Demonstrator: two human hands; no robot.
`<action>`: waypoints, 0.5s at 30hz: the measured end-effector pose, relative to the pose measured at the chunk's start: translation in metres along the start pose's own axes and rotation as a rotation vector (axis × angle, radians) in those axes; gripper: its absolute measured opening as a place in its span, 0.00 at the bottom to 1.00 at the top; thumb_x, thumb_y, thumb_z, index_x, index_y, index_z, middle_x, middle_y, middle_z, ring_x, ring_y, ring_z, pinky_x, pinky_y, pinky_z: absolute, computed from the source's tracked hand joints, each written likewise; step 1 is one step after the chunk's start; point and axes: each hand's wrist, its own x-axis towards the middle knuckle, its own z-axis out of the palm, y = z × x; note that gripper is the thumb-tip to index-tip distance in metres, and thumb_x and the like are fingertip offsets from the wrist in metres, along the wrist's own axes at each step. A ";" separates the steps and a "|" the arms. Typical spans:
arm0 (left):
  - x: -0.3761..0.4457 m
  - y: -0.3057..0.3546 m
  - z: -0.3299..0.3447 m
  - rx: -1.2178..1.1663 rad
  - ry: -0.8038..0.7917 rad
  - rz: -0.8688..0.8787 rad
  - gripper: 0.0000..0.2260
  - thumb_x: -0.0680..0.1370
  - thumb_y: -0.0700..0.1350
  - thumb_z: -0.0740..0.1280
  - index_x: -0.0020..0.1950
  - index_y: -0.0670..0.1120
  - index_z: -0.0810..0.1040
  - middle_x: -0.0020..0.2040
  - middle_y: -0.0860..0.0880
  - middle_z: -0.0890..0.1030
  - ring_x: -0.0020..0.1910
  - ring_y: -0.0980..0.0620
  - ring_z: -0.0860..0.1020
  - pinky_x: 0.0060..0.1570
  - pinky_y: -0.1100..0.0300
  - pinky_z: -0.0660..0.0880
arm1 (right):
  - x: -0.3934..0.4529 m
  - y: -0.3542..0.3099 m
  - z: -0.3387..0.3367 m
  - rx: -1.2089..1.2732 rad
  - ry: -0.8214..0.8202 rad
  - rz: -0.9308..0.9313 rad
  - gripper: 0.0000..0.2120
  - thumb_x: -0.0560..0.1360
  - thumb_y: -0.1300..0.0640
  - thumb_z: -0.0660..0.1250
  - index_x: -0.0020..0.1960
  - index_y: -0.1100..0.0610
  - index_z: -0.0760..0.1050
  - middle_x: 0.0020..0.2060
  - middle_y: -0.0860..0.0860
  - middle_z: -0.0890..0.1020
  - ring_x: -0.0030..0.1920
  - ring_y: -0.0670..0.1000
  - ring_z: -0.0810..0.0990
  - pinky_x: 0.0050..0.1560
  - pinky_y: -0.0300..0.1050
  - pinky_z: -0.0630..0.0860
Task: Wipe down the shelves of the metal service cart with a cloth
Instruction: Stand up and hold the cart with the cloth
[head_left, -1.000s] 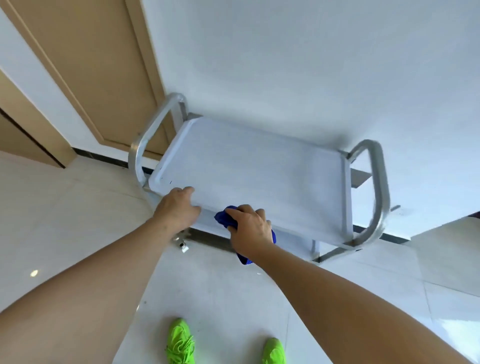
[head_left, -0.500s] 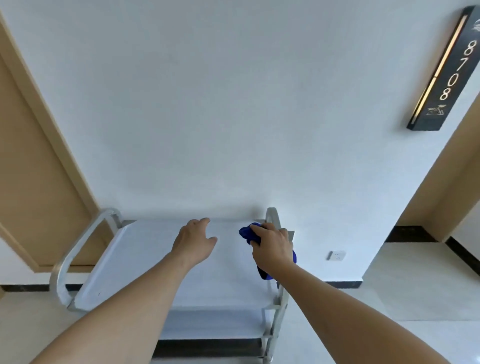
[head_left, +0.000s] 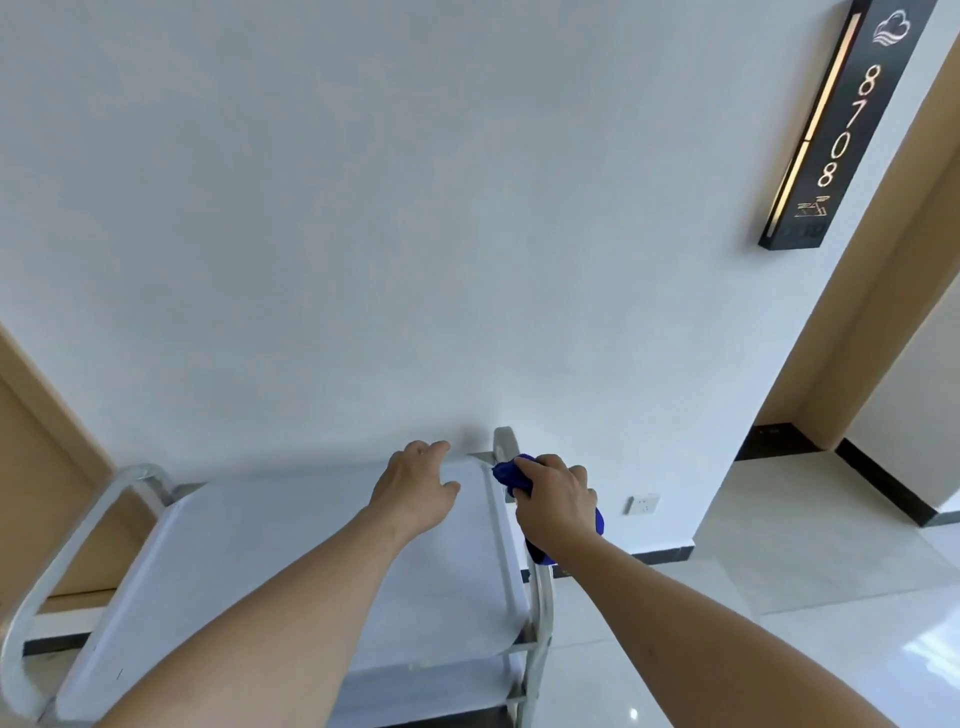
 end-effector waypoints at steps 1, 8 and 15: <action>0.007 -0.003 0.003 0.001 -0.014 0.003 0.27 0.79 0.53 0.62 0.77 0.51 0.61 0.75 0.48 0.64 0.72 0.47 0.64 0.65 0.52 0.69 | 0.005 0.001 0.005 -0.007 -0.009 0.016 0.12 0.81 0.56 0.60 0.61 0.47 0.75 0.60 0.47 0.75 0.56 0.56 0.67 0.52 0.51 0.67; 0.054 -0.023 0.026 -0.004 -0.106 0.022 0.27 0.79 0.53 0.62 0.77 0.51 0.60 0.75 0.49 0.63 0.73 0.47 0.62 0.65 0.53 0.69 | 0.048 0.006 0.047 -0.103 -0.017 0.085 0.11 0.82 0.55 0.58 0.62 0.47 0.74 0.65 0.46 0.73 0.58 0.56 0.67 0.51 0.51 0.64; 0.080 -0.049 0.048 0.017 -0.179 0.007 0.27 0.79 0.52 0.62 0.77 0.51 0.60 0.76 0.49 0.62 0.74 0.47 0.61 0.67 0.52 0.68 | 0.064 0.030 0.107 -0.235 -0.386 0.148 0.35 0.77 0.32 0.60 0.79 0.40 0.52 0.80 0.49 0.38 0.75 0.63 0.52 0.66 0.60 0.67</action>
